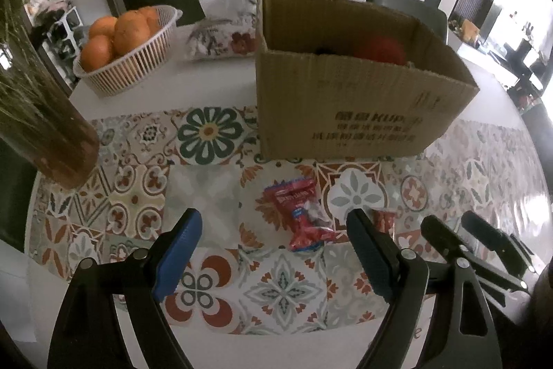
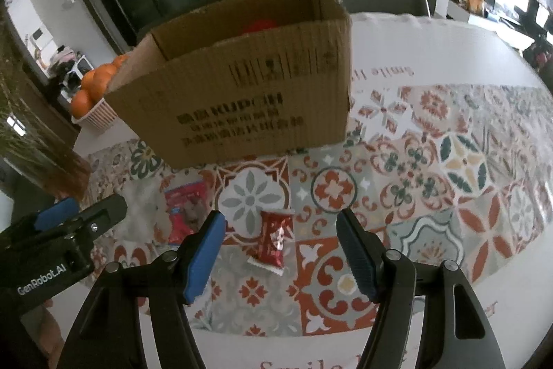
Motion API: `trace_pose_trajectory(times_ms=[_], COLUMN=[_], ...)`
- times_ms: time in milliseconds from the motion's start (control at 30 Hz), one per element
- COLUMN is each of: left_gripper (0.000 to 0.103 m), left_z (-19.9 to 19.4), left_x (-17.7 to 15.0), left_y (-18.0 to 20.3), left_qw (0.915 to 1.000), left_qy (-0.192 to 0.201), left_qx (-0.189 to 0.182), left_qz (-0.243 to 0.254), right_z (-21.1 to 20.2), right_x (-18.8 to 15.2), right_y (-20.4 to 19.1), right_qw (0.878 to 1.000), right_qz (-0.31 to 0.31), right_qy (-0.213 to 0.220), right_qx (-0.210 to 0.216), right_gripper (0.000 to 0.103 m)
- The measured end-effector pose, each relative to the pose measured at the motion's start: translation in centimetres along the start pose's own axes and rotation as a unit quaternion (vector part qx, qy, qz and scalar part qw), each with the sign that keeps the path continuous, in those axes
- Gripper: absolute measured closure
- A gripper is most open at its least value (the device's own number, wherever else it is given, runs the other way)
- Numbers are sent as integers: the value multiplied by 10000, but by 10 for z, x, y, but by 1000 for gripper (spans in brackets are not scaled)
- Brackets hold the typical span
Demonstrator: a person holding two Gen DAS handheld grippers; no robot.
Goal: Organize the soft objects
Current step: 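Reach the left tool to the red hawthorn snack bag while the right tool reaches the small red candy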
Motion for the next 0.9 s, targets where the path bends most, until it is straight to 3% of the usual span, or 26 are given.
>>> trace_pose_trajectory(times_ms=[900], left_gripper=[18], left_z=[78], left_x=[12], left_y=[15], left_qw=[9974], left_qy=[-687], left_qx=[-132], left_qz=[163], right_z=[64], right_x=[-27], right_y=[1], right_qw=[9988], right_qz=[368], right_qy=[-315], right_qx=[33], right_gripper=[39])
Point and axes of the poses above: each gripper's, at about its wrist camera, not at the fingertips, and z roughly the way its jaws point, y to its right, x to its top, the point moved 2 cm from there along z, roughly the way its jaws point, and after that the axes turned 7 degrees about -y, right-handed, at the moved point
